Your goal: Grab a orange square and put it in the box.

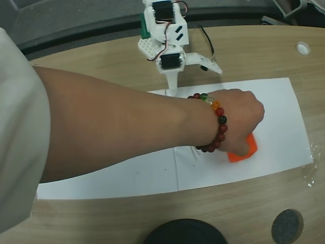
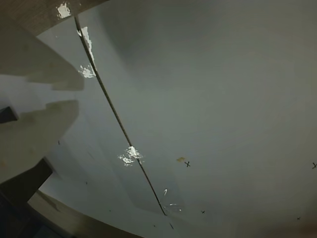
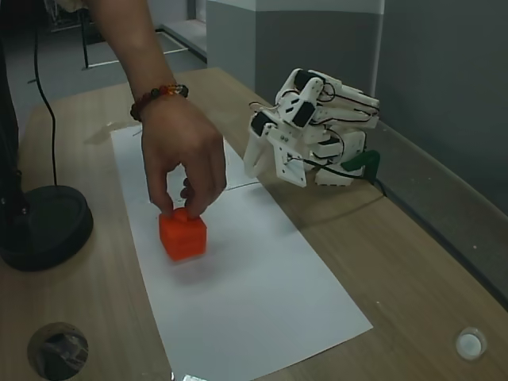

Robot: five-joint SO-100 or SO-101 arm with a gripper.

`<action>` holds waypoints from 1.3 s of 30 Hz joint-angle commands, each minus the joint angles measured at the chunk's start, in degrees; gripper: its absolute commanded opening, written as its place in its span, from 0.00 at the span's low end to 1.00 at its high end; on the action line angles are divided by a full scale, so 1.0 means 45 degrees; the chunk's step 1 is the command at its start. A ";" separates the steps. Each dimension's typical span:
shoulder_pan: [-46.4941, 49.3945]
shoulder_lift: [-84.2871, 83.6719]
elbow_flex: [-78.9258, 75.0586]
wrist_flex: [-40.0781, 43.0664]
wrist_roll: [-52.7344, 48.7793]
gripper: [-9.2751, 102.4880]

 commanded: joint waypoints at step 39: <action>-0.0352 0.0273 -0.0762 -0.3379 -0.1855 0.18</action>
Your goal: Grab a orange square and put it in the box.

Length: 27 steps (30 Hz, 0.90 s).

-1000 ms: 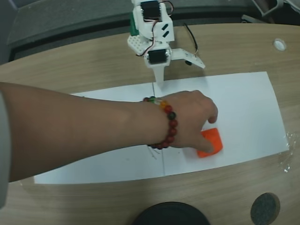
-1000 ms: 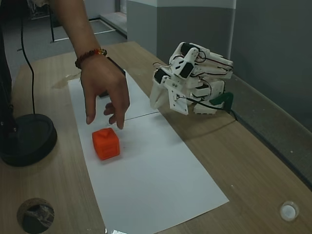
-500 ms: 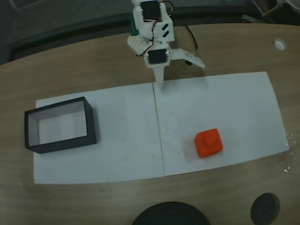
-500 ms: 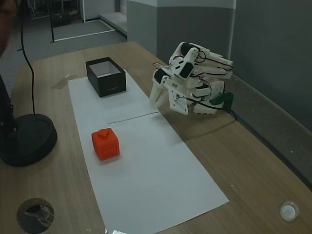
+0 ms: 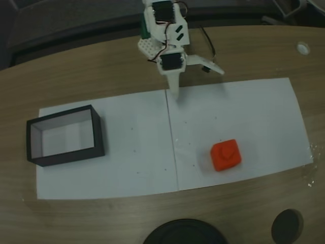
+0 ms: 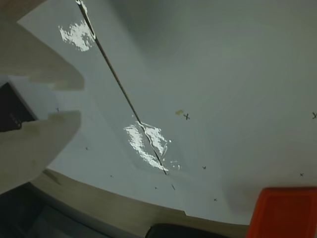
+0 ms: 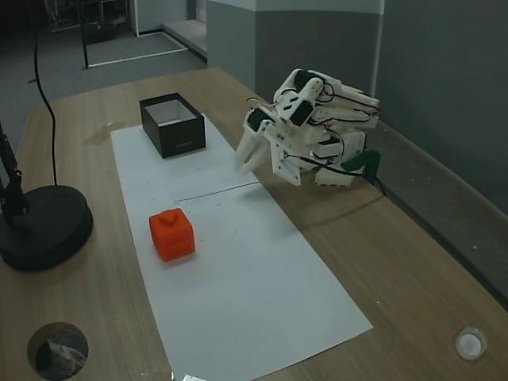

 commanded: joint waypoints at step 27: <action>-0.4473 -1.8672 -1.3086 -0.4023 0.0352 0.42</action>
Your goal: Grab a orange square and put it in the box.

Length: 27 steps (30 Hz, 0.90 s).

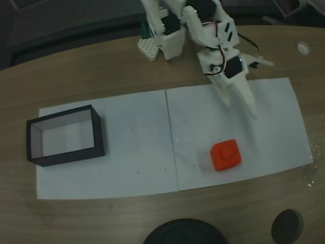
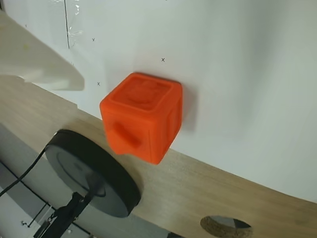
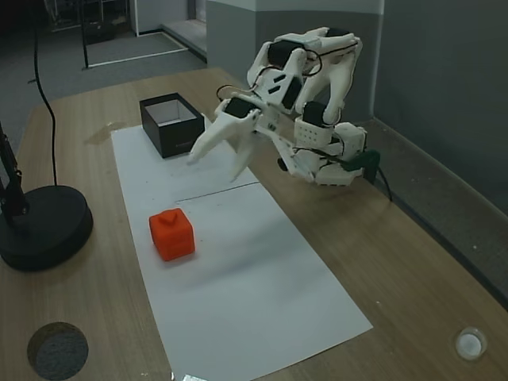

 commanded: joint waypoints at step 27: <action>0.1367 -0.8262 -0.6875 0.1582 0.0039 0.42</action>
